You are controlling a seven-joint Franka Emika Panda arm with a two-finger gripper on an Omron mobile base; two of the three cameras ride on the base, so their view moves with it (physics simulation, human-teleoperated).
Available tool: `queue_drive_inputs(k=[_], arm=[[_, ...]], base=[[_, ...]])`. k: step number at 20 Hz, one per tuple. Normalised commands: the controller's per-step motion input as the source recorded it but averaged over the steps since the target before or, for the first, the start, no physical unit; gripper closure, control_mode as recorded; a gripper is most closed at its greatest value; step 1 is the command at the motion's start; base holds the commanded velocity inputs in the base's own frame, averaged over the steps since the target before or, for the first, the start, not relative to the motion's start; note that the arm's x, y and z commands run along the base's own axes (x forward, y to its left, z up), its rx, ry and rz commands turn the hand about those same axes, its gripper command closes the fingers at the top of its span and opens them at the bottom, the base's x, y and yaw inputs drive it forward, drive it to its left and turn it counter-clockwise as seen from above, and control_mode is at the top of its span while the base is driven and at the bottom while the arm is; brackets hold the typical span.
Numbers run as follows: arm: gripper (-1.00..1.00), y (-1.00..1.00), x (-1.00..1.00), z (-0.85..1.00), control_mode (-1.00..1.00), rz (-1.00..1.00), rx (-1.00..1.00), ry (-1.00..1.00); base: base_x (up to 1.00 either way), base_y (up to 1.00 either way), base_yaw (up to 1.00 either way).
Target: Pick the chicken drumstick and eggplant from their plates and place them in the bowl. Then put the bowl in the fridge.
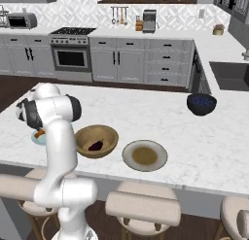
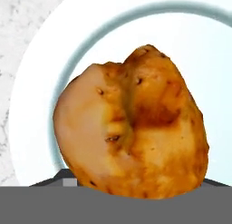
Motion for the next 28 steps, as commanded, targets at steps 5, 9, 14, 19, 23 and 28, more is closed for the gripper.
queue_drive_inputs(k=[5, 9, 14, 19, 23, 28], arm=[[1.0, -0.51, -0.43, -0.2, -1.0, 0.0, 0.02, -0.06], [1.0, -0.84, -0.45, 0.69, -1.0, 0.0, 0.14, -0.14], [1.0, -1.0, -0.69, 0.86, -1.0, 0.0, 0.17, -0.07], [1.0, -1.0, -0.79, 0.36, -1.0, 0.0, 0.14, -0.06], [1.0, -1.0, -0.16, 0.05, -1.0, 0.0, 0.08, -0.02], [1.0, -1.0, 0.4, 0.05, -1.0, 0.0, 0.03, 0.02]], base=[[0.0, 0.0, 0.0], [0.0, 0.0, 0.0], [0.0, 0.0, 0.0], [0.0, 0.0, 0.0], [0.0, 0.0, 0.0], [0.0, 0.0, 0.0]])
